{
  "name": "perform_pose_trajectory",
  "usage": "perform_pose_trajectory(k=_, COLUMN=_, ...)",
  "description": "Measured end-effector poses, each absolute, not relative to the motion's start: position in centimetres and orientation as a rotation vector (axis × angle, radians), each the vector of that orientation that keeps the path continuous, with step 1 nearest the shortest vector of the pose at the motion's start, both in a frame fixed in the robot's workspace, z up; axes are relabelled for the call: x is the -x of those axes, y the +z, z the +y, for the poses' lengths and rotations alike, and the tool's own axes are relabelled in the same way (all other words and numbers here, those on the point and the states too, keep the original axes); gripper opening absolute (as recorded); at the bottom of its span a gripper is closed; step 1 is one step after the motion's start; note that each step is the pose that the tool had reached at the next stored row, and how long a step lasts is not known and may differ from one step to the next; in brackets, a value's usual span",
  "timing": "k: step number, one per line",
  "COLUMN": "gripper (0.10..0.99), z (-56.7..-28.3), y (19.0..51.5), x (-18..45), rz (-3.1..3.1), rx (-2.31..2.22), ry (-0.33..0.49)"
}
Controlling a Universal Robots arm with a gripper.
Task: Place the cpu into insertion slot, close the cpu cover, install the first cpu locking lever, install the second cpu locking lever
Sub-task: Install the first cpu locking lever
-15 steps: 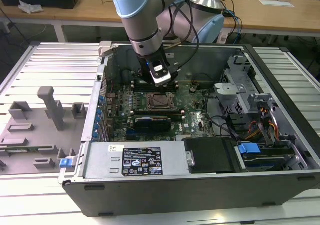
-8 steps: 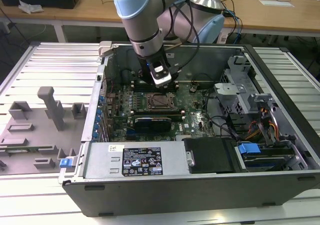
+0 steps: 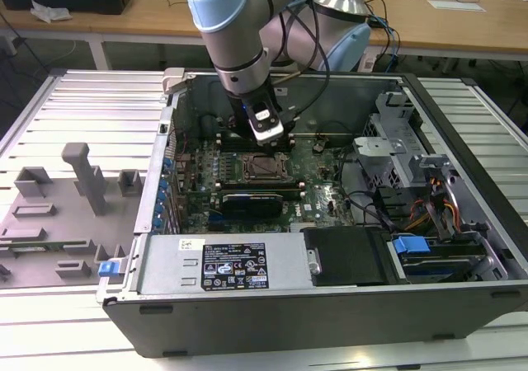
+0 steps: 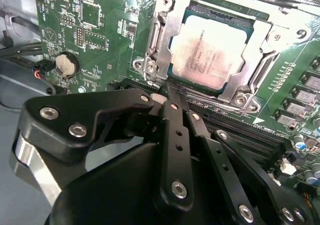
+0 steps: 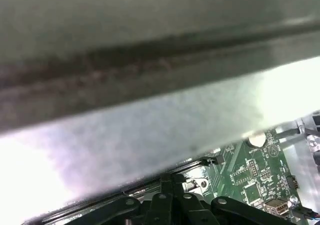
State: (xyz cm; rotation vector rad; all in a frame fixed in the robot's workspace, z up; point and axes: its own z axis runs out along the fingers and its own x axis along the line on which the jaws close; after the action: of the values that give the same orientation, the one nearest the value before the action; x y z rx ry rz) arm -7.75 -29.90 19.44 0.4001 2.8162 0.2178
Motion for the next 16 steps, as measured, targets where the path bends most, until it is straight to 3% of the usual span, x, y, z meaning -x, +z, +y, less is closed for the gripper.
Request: perform_pose_trajectory(k=16, gripper=0.106, z=-29.9, y=21.7, x=7.7, rz=2.824, rx=-0.402, ry=0.217)
